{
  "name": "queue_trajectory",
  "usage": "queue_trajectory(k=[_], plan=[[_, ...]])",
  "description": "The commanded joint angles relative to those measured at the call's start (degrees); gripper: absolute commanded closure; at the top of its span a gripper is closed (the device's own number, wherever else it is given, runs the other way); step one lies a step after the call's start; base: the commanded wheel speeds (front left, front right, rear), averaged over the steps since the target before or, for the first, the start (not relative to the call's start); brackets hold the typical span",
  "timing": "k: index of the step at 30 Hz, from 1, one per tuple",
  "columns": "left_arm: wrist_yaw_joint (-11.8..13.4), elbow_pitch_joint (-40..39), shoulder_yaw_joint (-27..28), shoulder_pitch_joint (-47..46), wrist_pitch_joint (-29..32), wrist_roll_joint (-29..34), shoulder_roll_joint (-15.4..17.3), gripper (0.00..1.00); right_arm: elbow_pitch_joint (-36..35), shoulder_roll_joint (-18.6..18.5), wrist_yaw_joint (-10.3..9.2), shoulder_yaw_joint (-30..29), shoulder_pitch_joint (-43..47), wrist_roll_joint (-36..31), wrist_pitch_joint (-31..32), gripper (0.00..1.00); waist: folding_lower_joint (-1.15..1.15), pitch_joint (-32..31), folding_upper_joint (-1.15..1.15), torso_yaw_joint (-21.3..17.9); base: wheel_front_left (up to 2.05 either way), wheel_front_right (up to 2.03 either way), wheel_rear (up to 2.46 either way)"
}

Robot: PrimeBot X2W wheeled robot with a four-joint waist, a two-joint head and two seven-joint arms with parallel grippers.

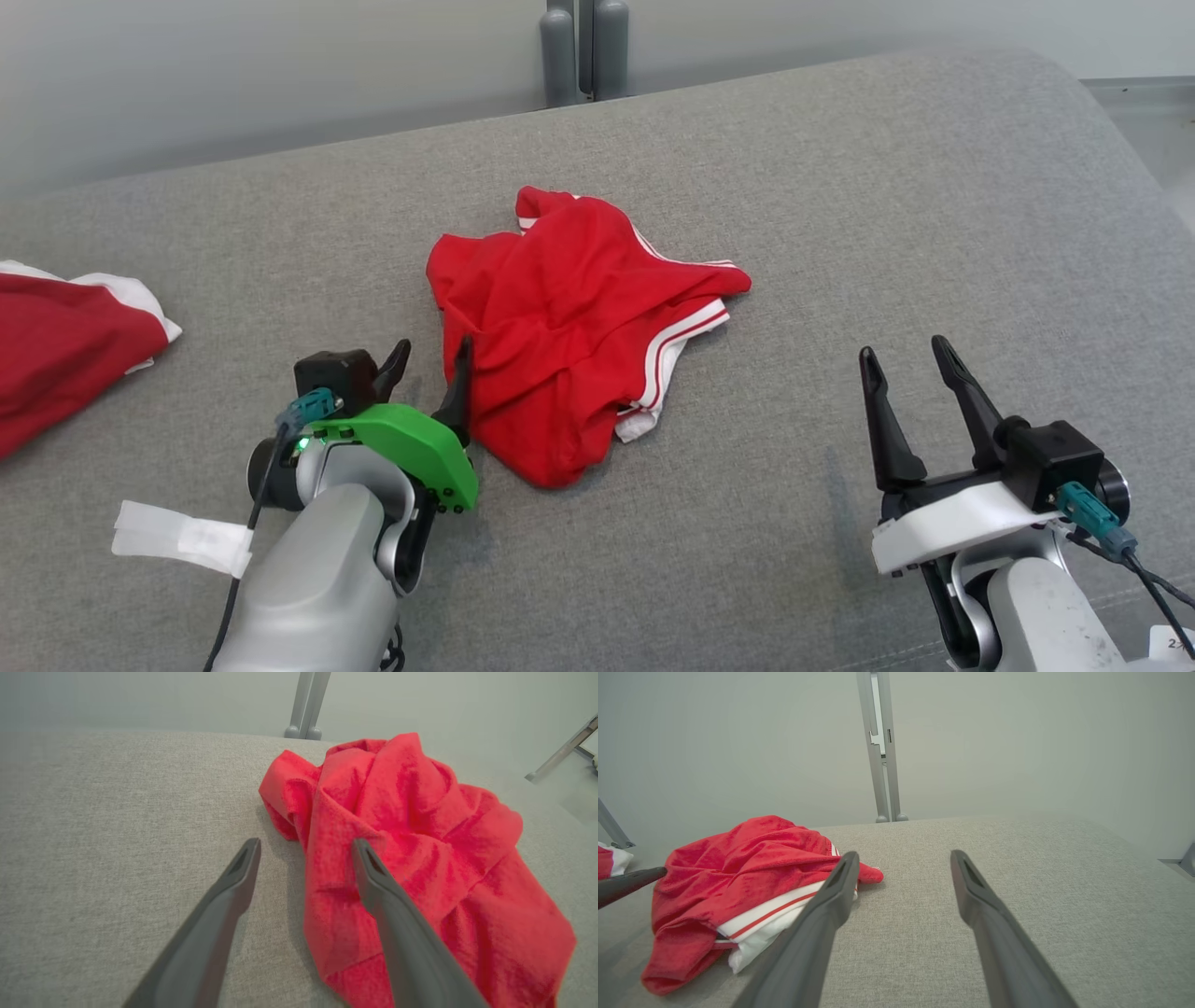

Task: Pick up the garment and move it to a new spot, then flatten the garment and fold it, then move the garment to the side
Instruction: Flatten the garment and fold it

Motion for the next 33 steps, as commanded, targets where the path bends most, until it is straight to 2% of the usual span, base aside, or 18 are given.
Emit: queue_trajectory(k=[1, 9, 10, 11, 12, 19, 23, 28, 33], plan=[[-0.5, 0.3, 0.1, -0.6, -0.3, -0.4, 0.2, 0.0, -0.2, -0.1, 0.0, -0.1, -0.5, -0.3, -0.2, 0.0, 0.0, 0.7, 0.0, -0.6, 0.0, 0.0, 0.0], [-2.3, 5.7, -0.2, -2.7, 0.8, -2.4, -0.6, 0.0, -0.5, -0.1, 0.0, -0.6, -1.4, -0.5, -0.2, 0.0, 0.0, 2.9, 0.0, -2.2, 0.0, 0.0, 0.0], [-2.6, 5.8, -0.3, -3.0, 1.0, -3.0, -0.8, 0.07, -0.5, -0.1, 0.0, -0.7, -1.4, -0.5, -0.2, 0.0, 0.0, 3.0, 0.0, -2.2, 0.0, 0.0, 0.0], [-3.0, 5.8, -0.4, -3.3, 0.9, -3.6, -0.9, 0.59, -0.5, -0.1, 0.0, -0.7, -1.4, -0.5, -0.2, 0.0, 0.0, 3.1, 0.0, -2.2, 0.0, 0.0, 0.0], [-3.1, 5.7, -0.5, -3.4, 0.9, -4.0, -1.0, 1.0, -0.5, -0.1, 0.0, -0.8, -1.5, -0.5, -0.2, 0.0, 0.0, 3.1, 0.0, -2.2, 0.0, 0.0, 0.0], [-3.8, 2.7, -1.7, -5.3, -0.1, -3.9, -1.1, 1.0, -0.1, -0.1, 0.0, -1.5, -1.3, -0.7, -0.2, 0.0, 0.0, 2.2, 0.0, -0.8, 0.0, 0.0, 0.0], [-3.3, -2.3, 1.0, -6.6, -0.2, -2.5, 0.0, 1.0, 0.1, -0.1, 0.0, -1.6, -0.8, -0.6, -0.2, 0.0, 0.0, 1.3, 0.0, 0.3, 0.0, 0.0, 0.0], [-0.3, -10.7, 5.3, -5.4, -0.3, 1.4, 1.7, 1.0, 0.3, -0.1, 0.0, -1.6, -0.5, -0.4, -0.2, 0.0, 0.0, 0.1, 0.0, 1.1, 0.0, 0.0, 0.0], [5.3, -17.4, 8.6, -3.3, -0.3, 5.9, 3.8, 1.0, 0.5, -0.1, 0.0, -1.9, -0.2, -0.3, -0.2, 0.0, 0.0, -0.9, 0.0, 1.2, 0.0, 0.0, 0.0]])
